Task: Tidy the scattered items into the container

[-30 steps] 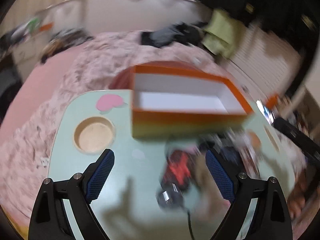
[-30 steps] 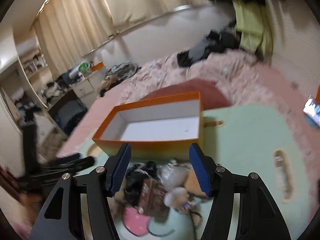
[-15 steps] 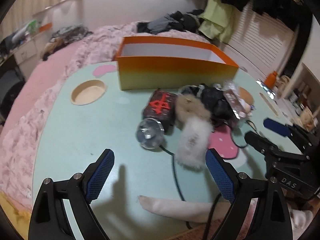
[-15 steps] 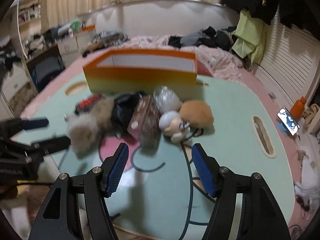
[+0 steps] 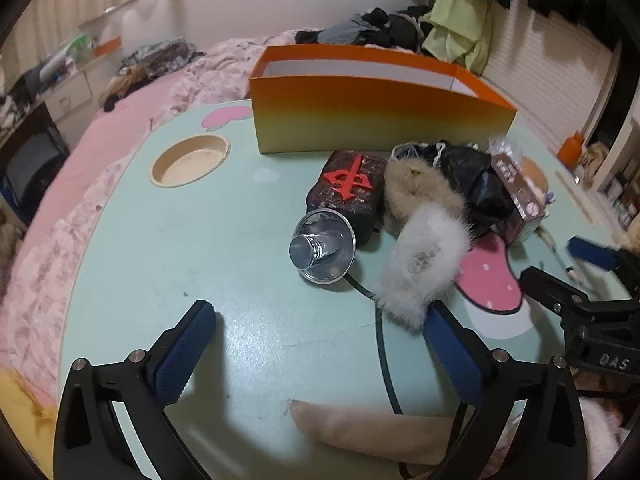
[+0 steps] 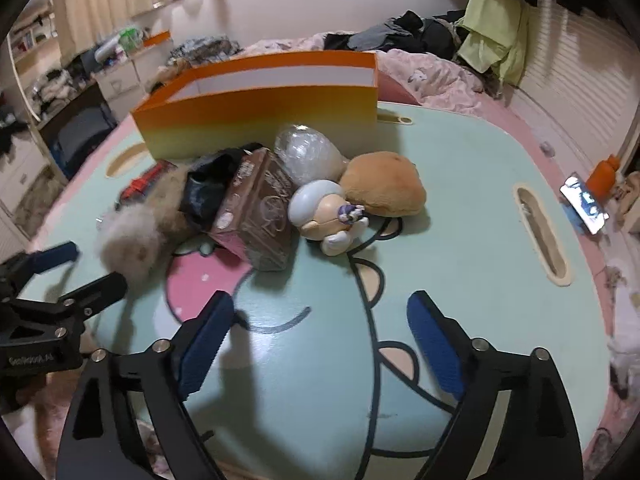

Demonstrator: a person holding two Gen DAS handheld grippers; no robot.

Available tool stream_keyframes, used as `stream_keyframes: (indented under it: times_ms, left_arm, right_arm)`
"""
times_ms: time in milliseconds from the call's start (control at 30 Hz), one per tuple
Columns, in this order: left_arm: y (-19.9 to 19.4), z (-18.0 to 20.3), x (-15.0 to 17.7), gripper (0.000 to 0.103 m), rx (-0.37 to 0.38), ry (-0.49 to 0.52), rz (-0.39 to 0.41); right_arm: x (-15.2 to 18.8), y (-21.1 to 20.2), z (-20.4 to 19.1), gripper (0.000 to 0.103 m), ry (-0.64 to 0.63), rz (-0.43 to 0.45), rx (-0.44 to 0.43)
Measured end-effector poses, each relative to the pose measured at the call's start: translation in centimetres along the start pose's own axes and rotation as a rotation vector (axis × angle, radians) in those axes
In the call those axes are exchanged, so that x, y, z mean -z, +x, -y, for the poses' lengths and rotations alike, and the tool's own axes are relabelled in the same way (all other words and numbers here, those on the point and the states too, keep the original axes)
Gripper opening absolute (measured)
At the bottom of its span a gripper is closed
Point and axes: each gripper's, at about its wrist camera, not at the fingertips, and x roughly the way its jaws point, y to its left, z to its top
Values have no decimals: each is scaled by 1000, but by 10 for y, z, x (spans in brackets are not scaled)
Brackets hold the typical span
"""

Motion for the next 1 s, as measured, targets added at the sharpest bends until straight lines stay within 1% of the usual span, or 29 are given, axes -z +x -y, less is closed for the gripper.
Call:
stream_keyframes:
  times_ms: [33, 1000]
  left_arm:
    - [0, 0, 0, 103, 1, 1, 0]
    - [2, 5, -2, 103, 11, 22, 8]
  right_arm:
    - [0, 2, -1, 103, -8, -10, 10]
    - [3, 2, 1, 103, -11, -12, 13]
